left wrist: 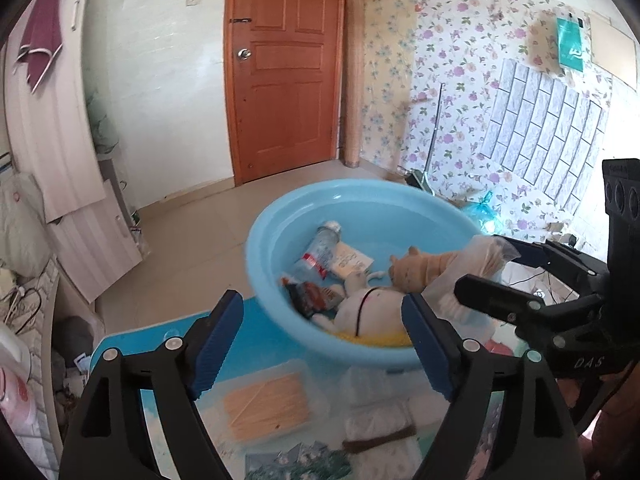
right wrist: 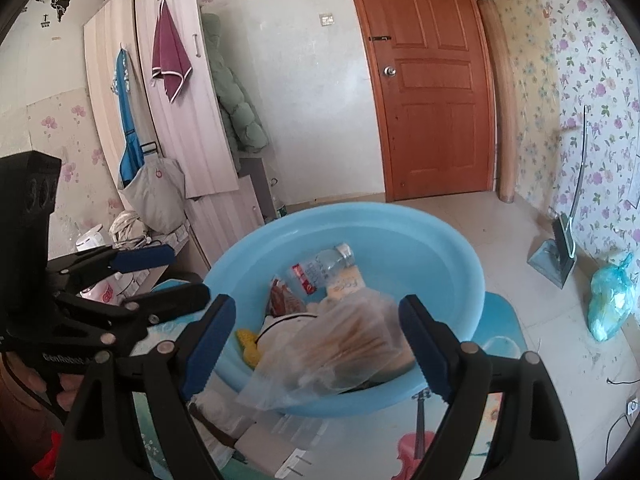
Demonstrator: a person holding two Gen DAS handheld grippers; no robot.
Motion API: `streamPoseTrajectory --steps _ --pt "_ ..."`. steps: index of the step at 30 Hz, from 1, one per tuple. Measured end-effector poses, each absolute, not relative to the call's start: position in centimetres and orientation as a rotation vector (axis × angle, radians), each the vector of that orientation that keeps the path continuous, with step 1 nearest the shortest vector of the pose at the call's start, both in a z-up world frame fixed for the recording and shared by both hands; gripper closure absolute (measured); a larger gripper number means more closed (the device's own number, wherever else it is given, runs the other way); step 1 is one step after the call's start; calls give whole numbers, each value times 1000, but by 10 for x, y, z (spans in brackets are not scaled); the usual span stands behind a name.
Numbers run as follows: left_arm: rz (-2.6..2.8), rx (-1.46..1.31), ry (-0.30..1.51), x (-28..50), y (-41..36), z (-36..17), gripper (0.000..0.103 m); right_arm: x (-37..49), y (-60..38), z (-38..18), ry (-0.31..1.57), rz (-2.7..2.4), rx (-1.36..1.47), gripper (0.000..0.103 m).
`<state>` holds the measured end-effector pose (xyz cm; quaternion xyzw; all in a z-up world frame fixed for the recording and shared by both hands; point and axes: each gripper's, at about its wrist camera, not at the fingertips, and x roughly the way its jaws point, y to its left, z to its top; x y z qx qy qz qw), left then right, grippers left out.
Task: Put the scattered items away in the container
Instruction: 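Open both tools to drop the snack packet and stick bag into the basin, then withdraw both tools from the basin back over the table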
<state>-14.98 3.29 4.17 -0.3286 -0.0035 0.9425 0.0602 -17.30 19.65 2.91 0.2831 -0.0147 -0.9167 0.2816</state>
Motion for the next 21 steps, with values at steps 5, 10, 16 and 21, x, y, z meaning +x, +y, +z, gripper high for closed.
streamPoseTrajectory --steps 5,10,16,21 --pt "2856 -1040 -47 -134 21 33 13 -167 192 24 -8 -2477 829 18" --pt "2860 -1086 -73 -120 10 24 8 -159 192 20 -16 -2472 882 18" --pt "2874 -1141 -65 -99 -2 6 6 -144 189 17 3 -2485 914 18" --pt "2860 -1208 -111 -85 -17 -15 6 -130 193 9 -30 -2492 956 18"
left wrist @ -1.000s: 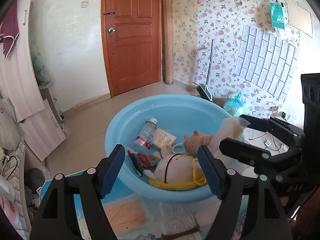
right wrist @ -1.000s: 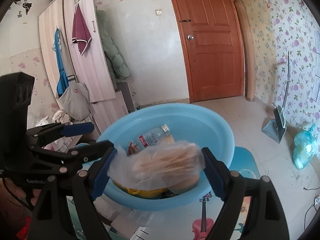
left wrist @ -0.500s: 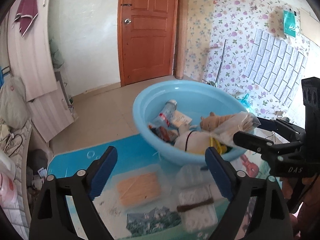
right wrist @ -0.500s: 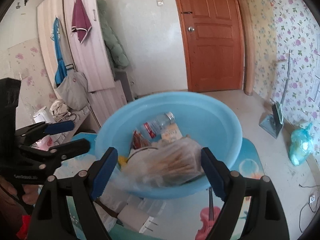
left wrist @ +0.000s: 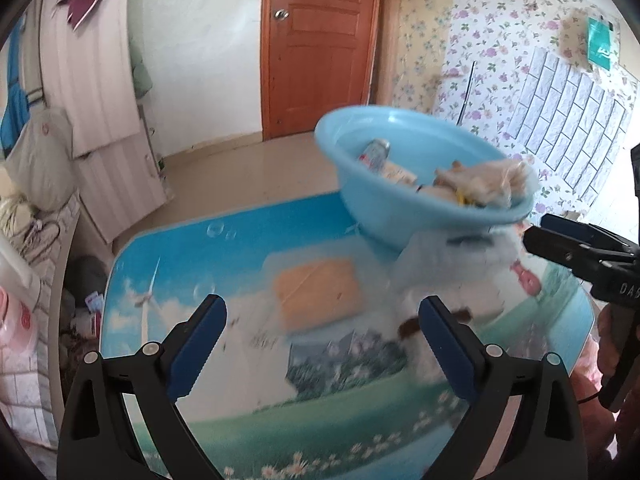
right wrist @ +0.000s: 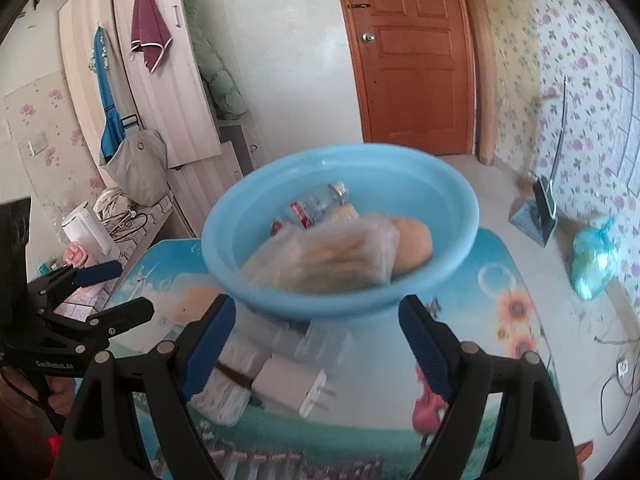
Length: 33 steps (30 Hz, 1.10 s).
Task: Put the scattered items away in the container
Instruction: 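Withdraw both tools from the basin back over the table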
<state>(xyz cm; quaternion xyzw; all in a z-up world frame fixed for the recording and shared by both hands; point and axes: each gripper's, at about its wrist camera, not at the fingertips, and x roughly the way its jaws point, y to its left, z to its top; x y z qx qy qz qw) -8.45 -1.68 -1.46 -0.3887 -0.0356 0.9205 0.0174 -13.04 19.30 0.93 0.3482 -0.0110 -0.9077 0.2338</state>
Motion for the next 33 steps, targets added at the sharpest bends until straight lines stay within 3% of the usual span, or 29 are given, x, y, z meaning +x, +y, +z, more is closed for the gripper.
streamPoseTrajectory --steps 33 --pt "2759 -1337 -196 -131 -3 -50 6 -122 175 -58 14 -2431 1218 18"
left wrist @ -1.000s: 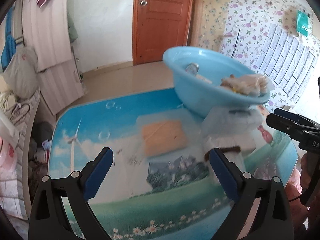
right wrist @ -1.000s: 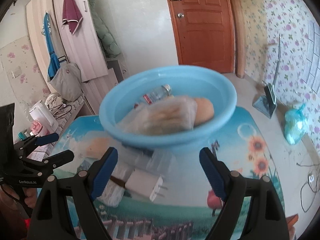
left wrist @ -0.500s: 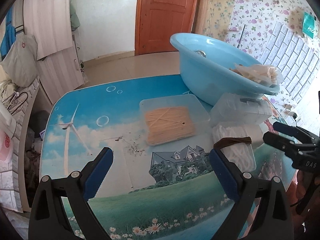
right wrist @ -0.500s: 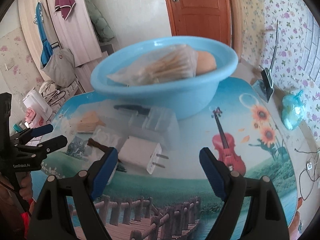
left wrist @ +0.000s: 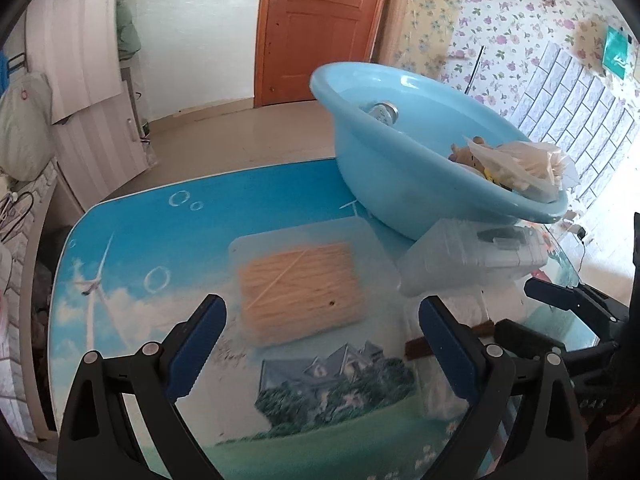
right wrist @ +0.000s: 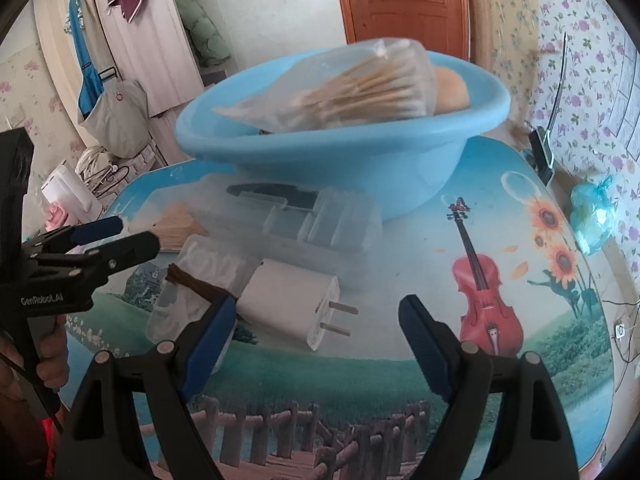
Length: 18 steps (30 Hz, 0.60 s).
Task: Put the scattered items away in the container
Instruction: 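Withdraw both tools from the basin back over the table, then grasp the toothpick box with the left tool while the right tool grasps the white plug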
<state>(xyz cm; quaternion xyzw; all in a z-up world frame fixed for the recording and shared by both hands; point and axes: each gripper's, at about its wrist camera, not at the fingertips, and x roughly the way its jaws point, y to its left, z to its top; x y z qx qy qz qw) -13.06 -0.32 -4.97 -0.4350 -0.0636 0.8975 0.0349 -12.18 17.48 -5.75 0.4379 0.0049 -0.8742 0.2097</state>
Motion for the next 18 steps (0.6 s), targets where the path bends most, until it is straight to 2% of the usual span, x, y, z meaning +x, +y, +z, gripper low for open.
streamPoseTrajectory --steps 18 --pt "2752 -1385 -171 -159 -5 -69 2 -130 179 -63 -29 -2406 1229 14"
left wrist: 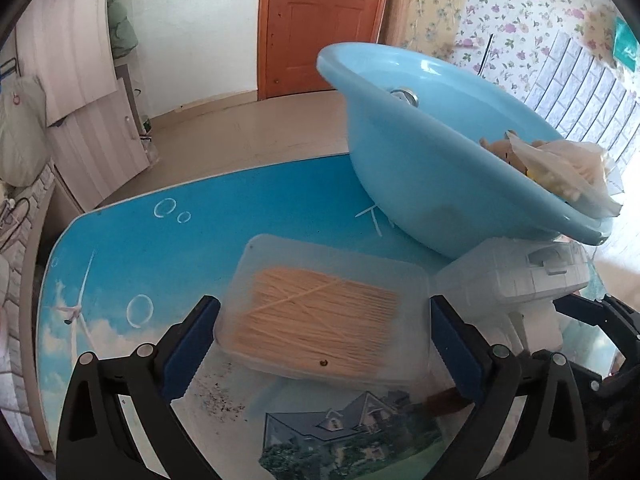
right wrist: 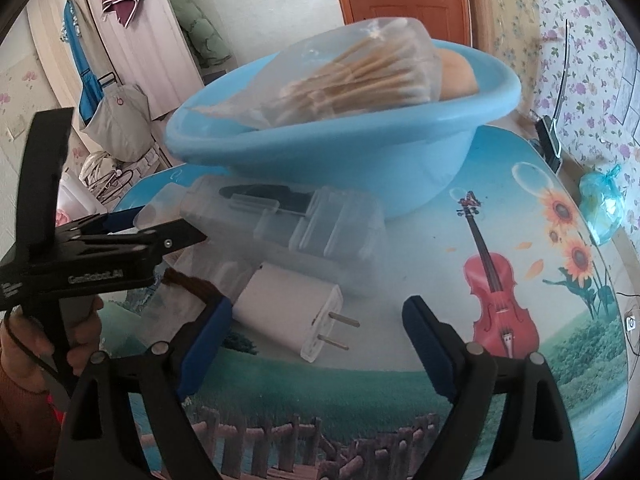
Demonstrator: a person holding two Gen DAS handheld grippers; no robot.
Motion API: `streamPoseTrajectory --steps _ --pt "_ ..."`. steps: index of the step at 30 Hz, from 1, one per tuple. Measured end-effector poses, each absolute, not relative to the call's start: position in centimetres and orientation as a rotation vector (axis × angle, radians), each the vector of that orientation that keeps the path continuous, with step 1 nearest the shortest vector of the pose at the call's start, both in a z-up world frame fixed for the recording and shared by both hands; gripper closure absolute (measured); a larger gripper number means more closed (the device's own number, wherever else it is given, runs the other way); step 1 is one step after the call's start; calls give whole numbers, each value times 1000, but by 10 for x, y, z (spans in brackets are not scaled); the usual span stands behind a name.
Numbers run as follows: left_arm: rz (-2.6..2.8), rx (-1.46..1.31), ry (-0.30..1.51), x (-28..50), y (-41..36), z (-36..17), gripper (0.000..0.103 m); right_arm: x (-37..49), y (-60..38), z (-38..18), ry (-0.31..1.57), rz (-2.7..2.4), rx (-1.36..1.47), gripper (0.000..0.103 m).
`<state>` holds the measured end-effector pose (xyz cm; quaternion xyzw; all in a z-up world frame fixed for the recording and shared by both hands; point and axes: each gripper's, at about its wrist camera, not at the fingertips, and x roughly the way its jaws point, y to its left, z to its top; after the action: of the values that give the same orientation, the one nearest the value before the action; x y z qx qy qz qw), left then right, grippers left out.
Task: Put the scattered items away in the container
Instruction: 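Grasp the toothpick box with the left tool while the right tool grasps the white plug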
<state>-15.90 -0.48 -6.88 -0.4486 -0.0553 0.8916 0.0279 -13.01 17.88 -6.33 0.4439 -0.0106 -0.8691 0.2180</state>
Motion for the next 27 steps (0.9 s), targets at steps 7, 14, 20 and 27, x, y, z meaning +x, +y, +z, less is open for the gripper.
streamPoseTrajectory --steps 7,14,20,27 --pt "2758 -1354 -85 -151 -4 -67 5 -129 183 -62 -31 -2419 1235 14" --pt "2760 -1368 -88 -143 -7 -66 5 -125 199 -59 -35 -2459 1267 14" --pt "2779 -1388 -121 -128 -14 -63 5 -124 199 -55 -58 -2464 1270 14" --pt "2824 -1411 -170 -110 -23 -62 5 -131 181 -63 -21 -2490 1284 14"
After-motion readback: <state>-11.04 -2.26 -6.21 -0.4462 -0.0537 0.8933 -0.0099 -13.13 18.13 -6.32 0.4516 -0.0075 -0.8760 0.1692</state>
